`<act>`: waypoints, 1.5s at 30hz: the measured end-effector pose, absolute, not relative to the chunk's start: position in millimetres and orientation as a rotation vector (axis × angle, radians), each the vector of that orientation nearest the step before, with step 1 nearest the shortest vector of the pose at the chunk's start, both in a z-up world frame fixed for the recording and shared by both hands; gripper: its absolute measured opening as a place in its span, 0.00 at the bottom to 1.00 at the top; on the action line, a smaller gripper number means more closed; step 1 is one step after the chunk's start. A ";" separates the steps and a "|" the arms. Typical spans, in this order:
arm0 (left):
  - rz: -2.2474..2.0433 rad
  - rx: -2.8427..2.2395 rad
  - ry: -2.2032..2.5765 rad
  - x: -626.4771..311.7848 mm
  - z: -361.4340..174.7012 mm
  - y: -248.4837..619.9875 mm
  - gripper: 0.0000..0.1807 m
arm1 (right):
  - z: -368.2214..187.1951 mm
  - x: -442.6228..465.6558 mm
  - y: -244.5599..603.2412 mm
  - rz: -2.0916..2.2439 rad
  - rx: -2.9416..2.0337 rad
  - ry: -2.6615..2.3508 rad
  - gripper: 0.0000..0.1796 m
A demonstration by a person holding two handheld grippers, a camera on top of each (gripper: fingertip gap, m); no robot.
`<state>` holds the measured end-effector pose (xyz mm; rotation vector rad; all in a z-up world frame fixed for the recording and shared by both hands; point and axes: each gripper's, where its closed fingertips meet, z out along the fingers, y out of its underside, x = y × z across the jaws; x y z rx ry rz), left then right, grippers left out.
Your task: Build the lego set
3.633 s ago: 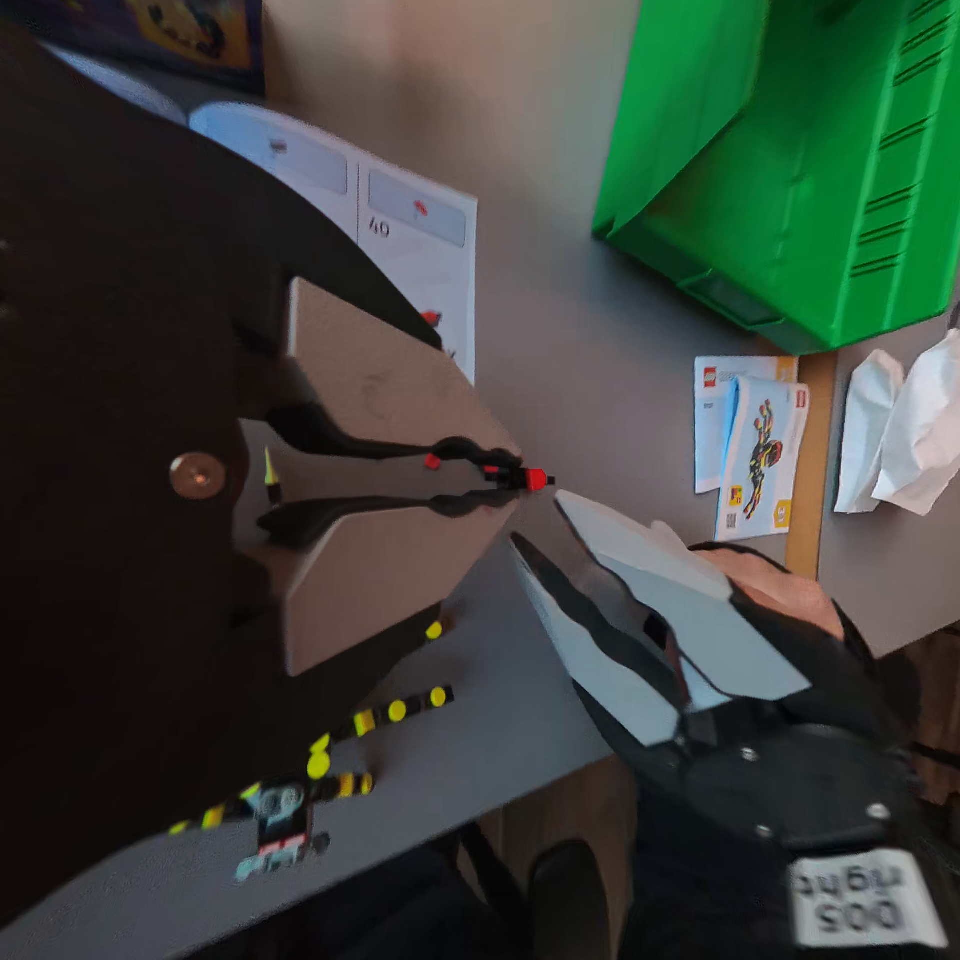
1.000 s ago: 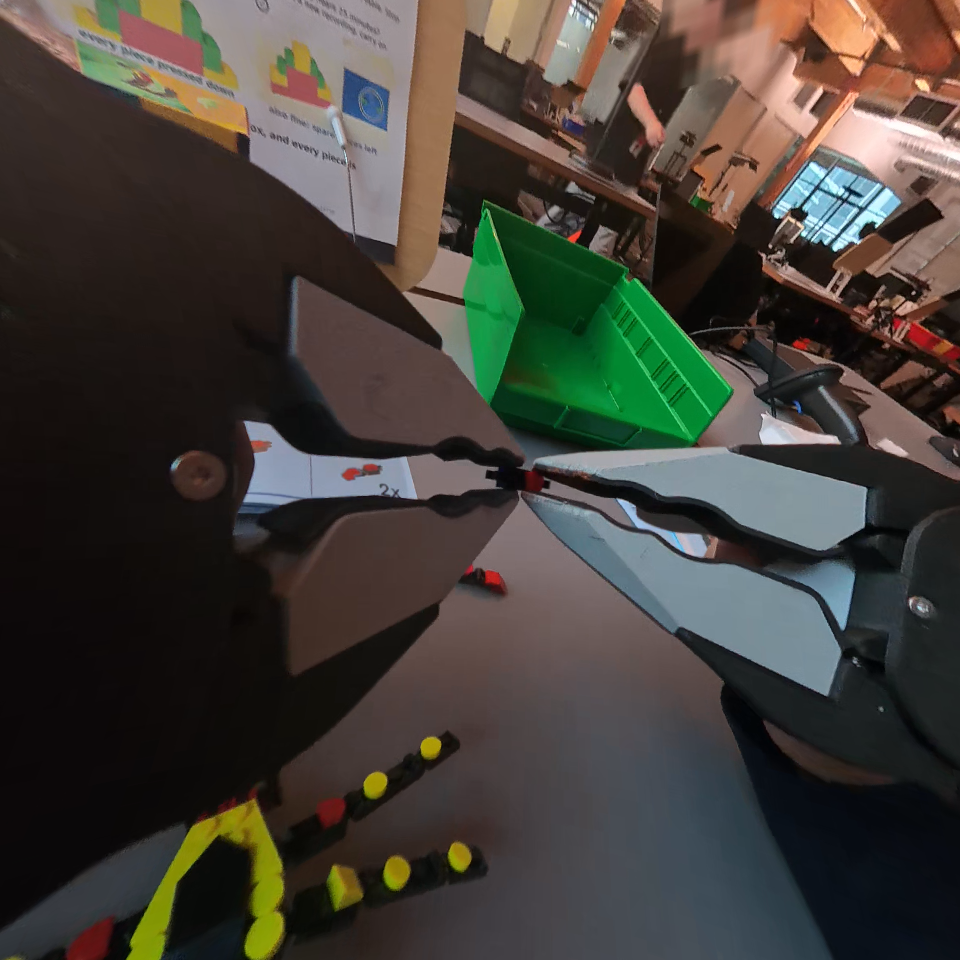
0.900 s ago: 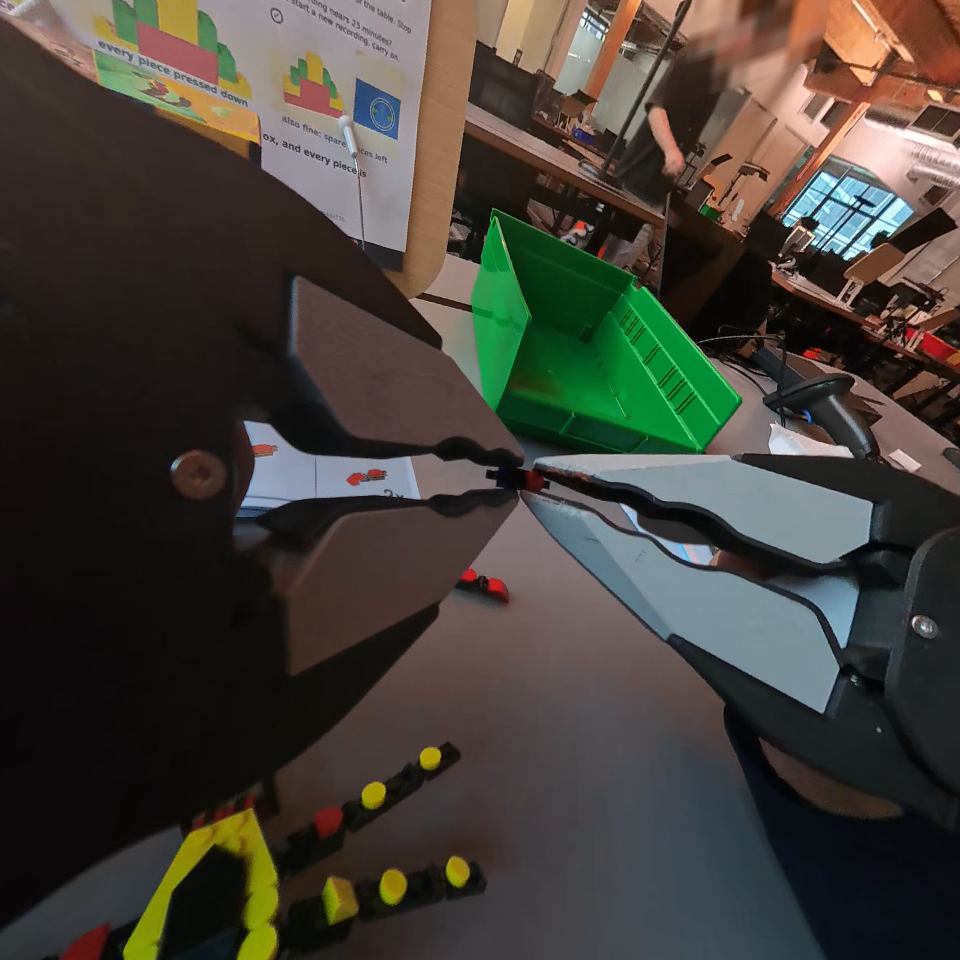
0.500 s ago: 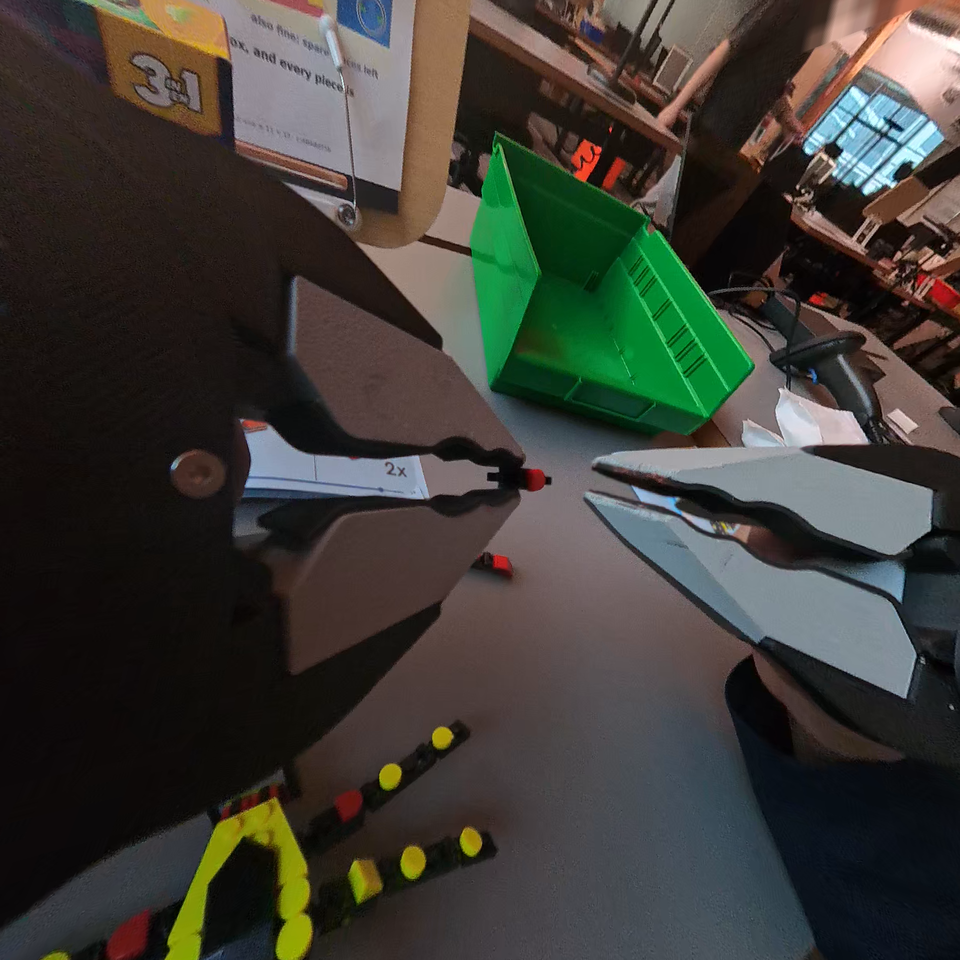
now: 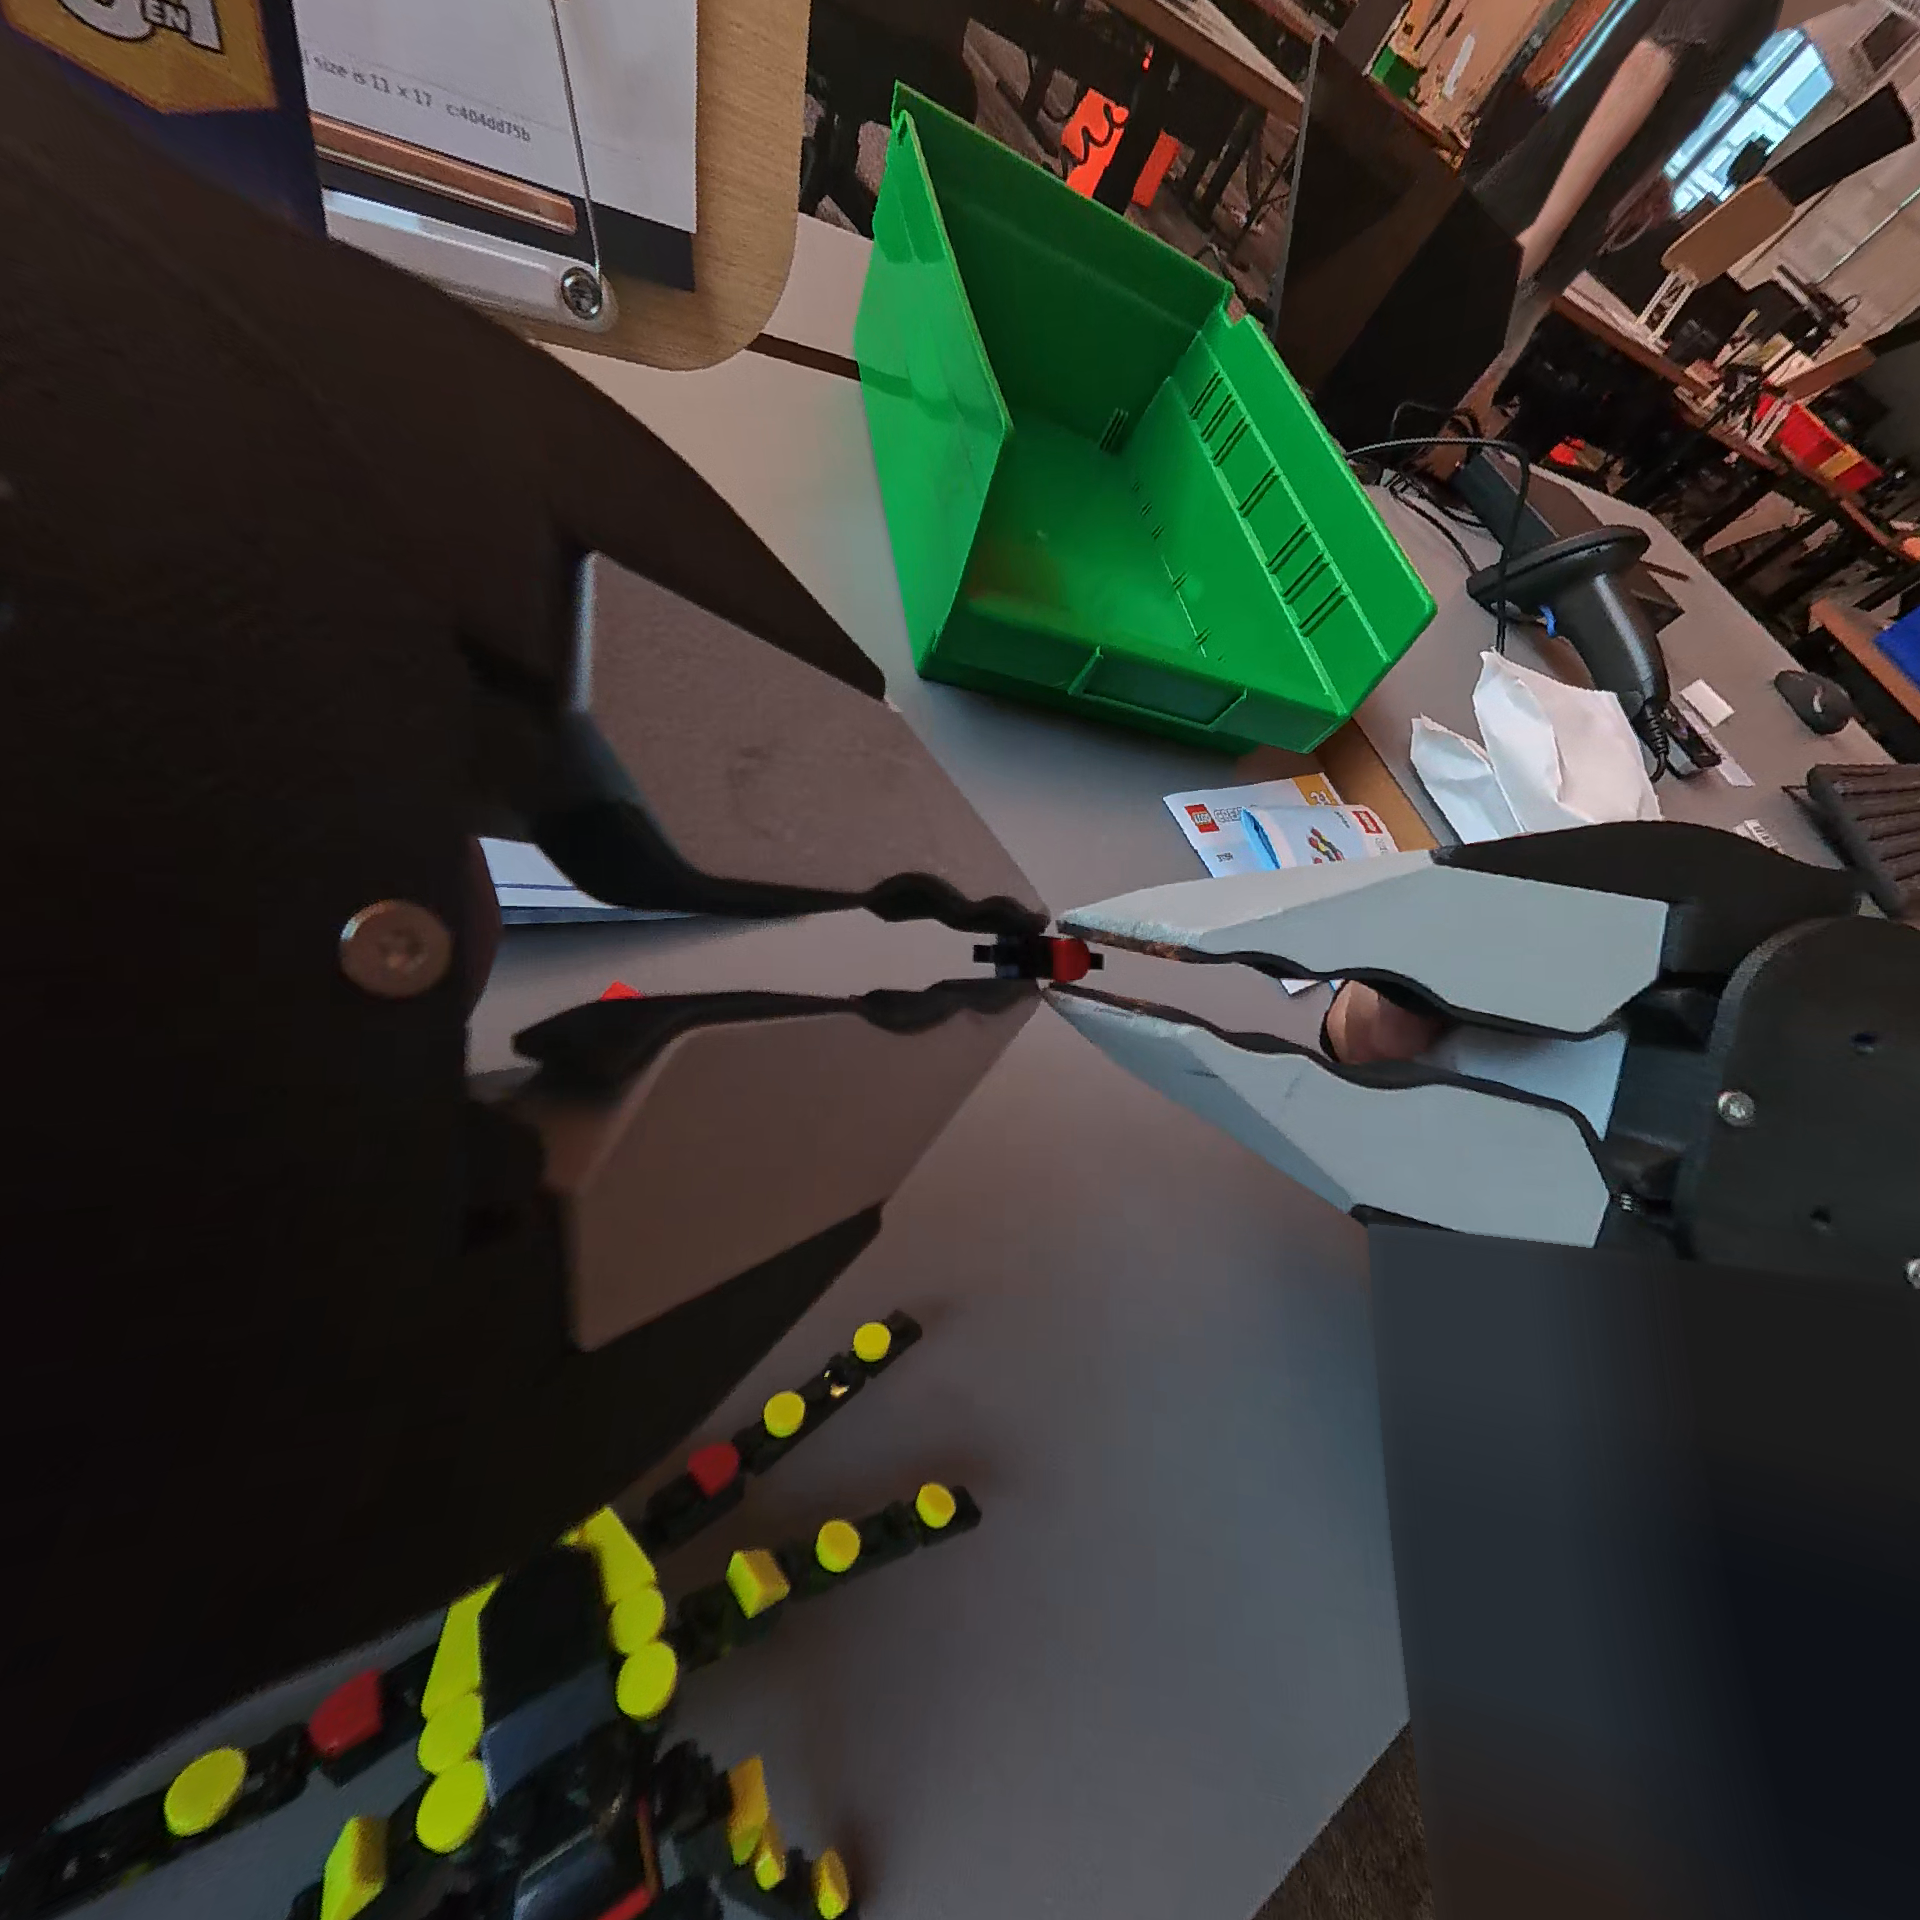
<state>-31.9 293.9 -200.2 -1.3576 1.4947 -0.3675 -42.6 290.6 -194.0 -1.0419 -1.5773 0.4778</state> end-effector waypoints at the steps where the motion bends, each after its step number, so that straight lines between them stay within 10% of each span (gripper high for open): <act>1: -0.371 -1.357 1.497 -31.9 -200.1 293.4 0.03 | -194.1 -42.4 290.6 0.477 -1.040 -1.579 0.03; 29: 0.142 -1.335 1.333 -45.9 -196.9 324.4 0.04 | -191.9 -52.8 319.5 0.440 -1.304 -1.325 0.03; 45: -0.582 -1.448 1.582 -34.6 -219.7 283.9 0.03 | -210.8 -45.2 281.7 0.391 -0.959 -1.703 0.03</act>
